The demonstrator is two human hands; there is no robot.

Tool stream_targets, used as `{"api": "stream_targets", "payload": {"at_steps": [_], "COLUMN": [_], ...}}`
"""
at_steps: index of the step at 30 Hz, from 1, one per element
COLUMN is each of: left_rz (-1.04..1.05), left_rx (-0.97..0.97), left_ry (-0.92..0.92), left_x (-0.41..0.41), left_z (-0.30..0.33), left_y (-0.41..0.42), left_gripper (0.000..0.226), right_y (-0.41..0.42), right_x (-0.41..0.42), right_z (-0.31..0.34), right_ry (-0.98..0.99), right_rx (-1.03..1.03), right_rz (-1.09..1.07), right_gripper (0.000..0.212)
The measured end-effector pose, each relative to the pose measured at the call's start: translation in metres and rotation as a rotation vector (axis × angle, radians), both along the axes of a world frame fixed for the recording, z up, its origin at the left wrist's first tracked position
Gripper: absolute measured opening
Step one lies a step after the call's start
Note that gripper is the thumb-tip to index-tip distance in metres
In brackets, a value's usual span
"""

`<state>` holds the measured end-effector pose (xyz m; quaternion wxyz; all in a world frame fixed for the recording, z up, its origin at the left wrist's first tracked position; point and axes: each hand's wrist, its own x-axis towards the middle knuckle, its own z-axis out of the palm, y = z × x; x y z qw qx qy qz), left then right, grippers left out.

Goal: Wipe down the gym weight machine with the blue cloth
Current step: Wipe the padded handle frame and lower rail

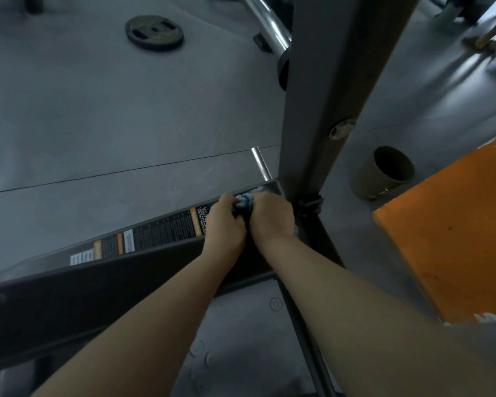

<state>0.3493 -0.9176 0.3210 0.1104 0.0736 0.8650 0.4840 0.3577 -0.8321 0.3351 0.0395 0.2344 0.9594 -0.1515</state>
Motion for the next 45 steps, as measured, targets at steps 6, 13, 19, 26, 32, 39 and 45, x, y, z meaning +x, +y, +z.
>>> {"api": "stream_targets", "payload": {"at_steps": [6, 13, 19, 26, 32, 39, 45], "left_rz": [0.021, 0.13, 0.444, 0.594, 0.293, 0.386, 0.395], "left_rx": [0.103, 0.137, 0.318, 0.371, 0.61, 0.723, 0.877], "left_ry": [0.014, -0.135, -0.479, -0.78, -1.012, -1.143, -1.181], "left_x": [0.041, 0.152, 0.178, 0.141, 0.134, 0.119, 0.124], "left_z": [0.034, 0.012, -0.025, -0.039, -0.028, -0.046, -0.065], "left_y": [-0.018, -0.022, 0.003, 0.026, 0.031, 0.044, 0.035], "left_gripper": [0.013, 0.015, 0.02, 0.024, 0.044, 0.038, 0.043], "right_y": [-0.001, -0.035, -0.008, 0.004, 0.012, 0.029, 0.032], "right_x": [0.051, 0.168, 0.181, 0.164, 0.151, 0.153, 0.155], "right_z": [0.025, 0.01, -0.004, -0.008, -0.001, 0.007, 0.001], "right_ry": [0.17, 0.242, -0.208, 0.062, -0.113, -0.095, -0.069], "right_rx": [-0.196, -0.215, -0.206, -0.354, -0.903, -0.981, -0.949], "right_rz": [0.015, -0.364, -0.497, -0.484, -0.608, -0.592, -0.549], "right_gripper": [0.014, 0.051, 0.053, 0.017, 0.012, 0.024, 0.035]}}
